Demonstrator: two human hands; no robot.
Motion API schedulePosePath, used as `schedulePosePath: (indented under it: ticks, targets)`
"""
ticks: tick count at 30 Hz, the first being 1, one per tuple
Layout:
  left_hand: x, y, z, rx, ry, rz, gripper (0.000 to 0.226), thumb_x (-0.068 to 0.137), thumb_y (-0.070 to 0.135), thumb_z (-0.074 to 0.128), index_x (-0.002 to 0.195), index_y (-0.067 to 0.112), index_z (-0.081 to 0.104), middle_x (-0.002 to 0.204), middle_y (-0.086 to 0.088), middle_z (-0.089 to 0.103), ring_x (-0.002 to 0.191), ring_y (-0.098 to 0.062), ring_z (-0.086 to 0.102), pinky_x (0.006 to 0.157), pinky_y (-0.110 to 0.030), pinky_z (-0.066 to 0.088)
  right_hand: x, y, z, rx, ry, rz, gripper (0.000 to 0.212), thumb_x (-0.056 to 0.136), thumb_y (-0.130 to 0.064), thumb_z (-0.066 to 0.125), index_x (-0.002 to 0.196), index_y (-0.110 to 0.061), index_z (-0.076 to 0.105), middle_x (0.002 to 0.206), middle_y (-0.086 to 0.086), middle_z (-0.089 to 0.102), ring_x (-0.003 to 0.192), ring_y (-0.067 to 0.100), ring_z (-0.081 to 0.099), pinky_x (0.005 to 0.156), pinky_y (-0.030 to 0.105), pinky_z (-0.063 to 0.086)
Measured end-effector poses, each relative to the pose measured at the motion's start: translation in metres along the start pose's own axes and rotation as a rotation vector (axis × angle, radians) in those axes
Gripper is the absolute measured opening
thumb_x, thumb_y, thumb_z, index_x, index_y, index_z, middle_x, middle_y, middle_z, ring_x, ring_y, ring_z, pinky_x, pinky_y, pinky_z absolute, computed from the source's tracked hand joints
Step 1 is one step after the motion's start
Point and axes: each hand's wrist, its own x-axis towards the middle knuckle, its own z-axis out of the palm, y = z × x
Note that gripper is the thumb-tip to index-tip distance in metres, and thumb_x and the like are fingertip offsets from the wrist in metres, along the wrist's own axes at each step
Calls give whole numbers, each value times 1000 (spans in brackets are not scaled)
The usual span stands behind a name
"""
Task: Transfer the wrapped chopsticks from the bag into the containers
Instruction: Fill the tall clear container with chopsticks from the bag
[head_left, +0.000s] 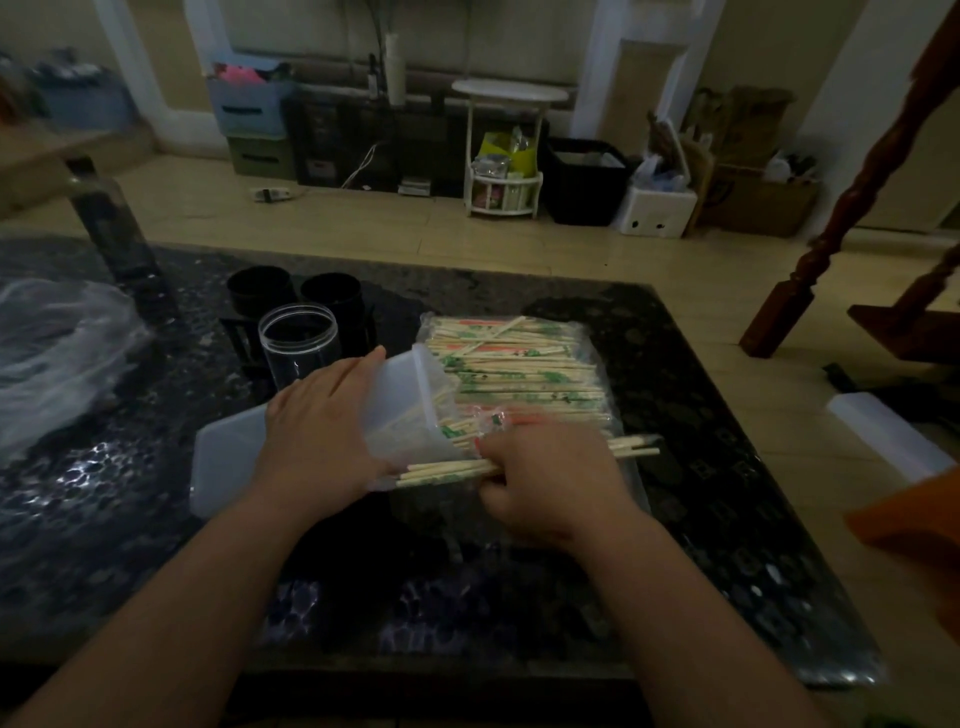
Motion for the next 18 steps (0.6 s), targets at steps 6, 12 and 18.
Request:
schedulePosePath:
  ticks: [6, 12, 18]
  targets:
    - [-3, -1, 0, -36, -13, 6, 117, 47, 54, 67, 153, 29, 22, 151, 0, 36, 136, -24, 35, 108, -38, 23, 1, 7, 2, 104, 624, -55, 18, 87, -33, 59, 74, -20, 60, 73, 1, 61, 66, 22, 52, 63, 29, 26]
    - [-2, -5, 4, -32, -5, 13, 119, 47, 56, 68, 153, 30, 20, 150, -1, 37, 134, -24, 35, 108, -38, 23, -2, 12, 10, 189, 781, 13, 22, 86, -28, 58, 79, -10, 66, 80, 8, 55, 64, 24, 51, 53, 30, 39]
    - [-3, 1, 1, -29, -8, 0, 124, 44, 73, 60, 153, 33, 18, 152, 4, 32, 137, -20, 30, 111, -39, 18, 2, 12, 14, 511, 966, 236, 35, 96, -36, 56, 70, -14, 63, 78, -1, 55, 68, 8, 53, 59, 18, 41]
